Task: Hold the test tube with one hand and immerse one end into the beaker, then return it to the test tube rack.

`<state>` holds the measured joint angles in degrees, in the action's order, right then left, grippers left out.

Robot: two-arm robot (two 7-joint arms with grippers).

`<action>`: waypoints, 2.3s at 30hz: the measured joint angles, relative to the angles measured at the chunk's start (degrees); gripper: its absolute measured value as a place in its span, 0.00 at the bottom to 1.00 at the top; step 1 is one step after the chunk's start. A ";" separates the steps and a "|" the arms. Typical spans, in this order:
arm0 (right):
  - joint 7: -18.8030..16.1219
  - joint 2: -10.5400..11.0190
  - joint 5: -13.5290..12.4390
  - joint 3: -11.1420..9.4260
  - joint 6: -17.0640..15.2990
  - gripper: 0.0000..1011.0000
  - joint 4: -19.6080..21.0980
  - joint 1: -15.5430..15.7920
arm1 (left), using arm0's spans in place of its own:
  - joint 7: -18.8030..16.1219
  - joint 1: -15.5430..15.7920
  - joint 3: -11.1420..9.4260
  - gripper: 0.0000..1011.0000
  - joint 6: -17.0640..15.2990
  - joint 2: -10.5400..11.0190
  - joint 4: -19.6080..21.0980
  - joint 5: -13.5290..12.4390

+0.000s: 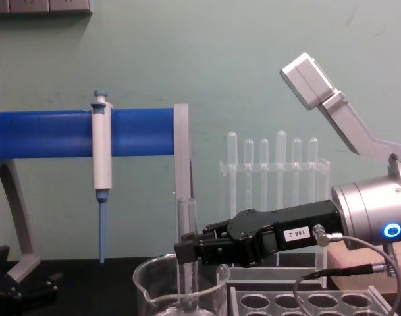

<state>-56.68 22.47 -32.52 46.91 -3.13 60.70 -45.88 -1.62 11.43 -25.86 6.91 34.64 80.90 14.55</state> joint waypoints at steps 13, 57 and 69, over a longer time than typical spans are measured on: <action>0.03 0.00 0.00 0.00 0.00 0.22 0.00 0.00 | 0.00 0.00 0.00 0.99 0.00 0.00 0.00 0.00; 0.07 0.00 0.00 0.00 0.00 0.22 0.00 0.00 | 0.00 0.00 0.00 0.99 0.00 0.00 0.00 0.00; 0.07 0.00 0.00 0.00 0.00 0.22 0.00 0.00 | 0.00 0.00 0.00 0.99 0.00 0.00 0.00 0.00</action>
<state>-56.61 22.47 -32.52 46.91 -3.13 60.70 -45.88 -1.62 11.44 -25.86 6.91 34.65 80.90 14.55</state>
